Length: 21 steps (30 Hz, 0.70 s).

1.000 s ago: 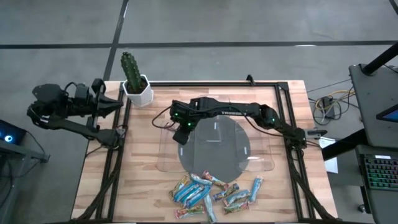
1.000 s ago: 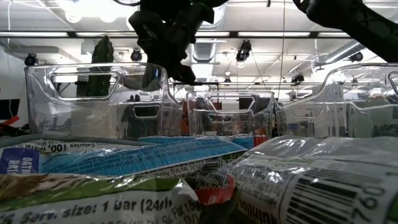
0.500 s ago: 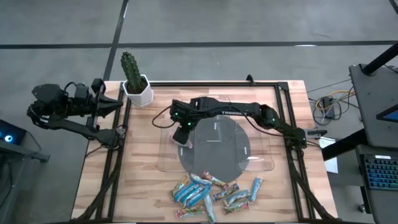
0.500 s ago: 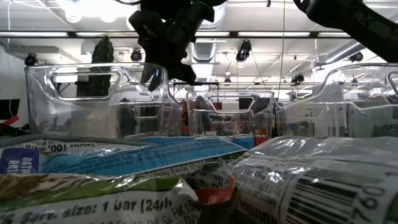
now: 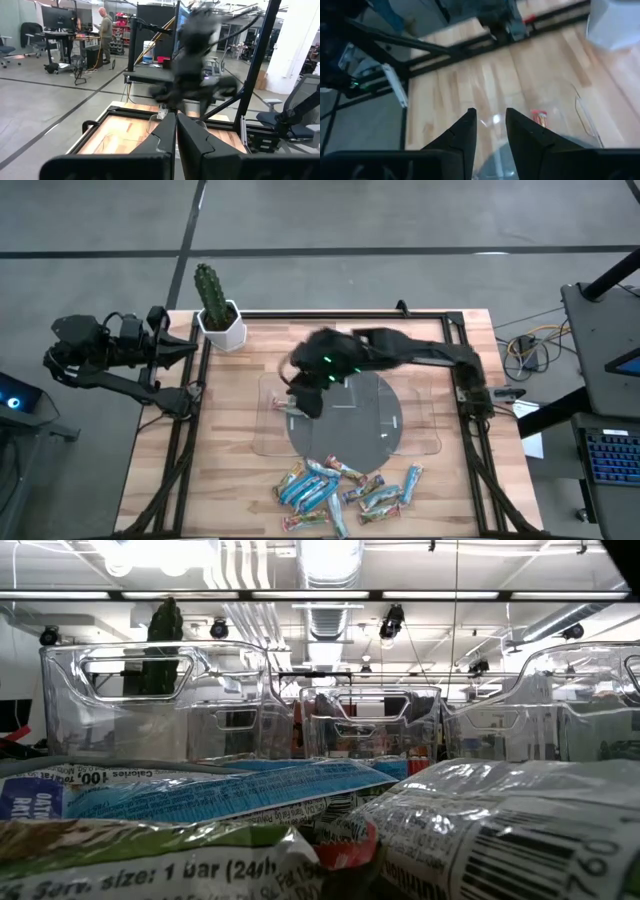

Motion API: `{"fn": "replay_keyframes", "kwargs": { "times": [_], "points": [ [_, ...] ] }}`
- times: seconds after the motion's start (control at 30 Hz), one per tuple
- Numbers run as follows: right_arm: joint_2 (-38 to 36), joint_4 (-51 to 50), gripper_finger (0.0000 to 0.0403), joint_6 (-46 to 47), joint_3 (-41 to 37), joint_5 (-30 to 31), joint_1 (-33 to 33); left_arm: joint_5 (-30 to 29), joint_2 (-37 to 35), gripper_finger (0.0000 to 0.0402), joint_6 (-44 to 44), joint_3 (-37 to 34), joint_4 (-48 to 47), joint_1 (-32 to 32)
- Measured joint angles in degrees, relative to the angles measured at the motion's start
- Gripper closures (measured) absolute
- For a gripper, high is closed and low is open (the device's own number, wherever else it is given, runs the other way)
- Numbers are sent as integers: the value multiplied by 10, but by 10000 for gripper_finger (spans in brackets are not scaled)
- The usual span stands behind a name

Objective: Pick and place Granola Bars by type
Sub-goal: Put the red granola bar into the left transparent bin

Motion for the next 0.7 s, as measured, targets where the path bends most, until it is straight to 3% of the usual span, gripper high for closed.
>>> {"fn": "replay_keyframes", "kwargs": {
  "times": [0.23,0.47,0.57,0.7],
  "points": [
    [-44,-2,310,15,-1,140,102,0,1,402,2,-36,66,0],
    [-16,-27,310,133,-15,189,169,3,10,402,-17,-116,160,0],
    [-10,-41,308,173,-24,219,186,27,23,402,-26,-138,206,0],
    [-33,-42,302,185,-28,316,213,80,55,402,-28,-136,229,0]
  ]
}}
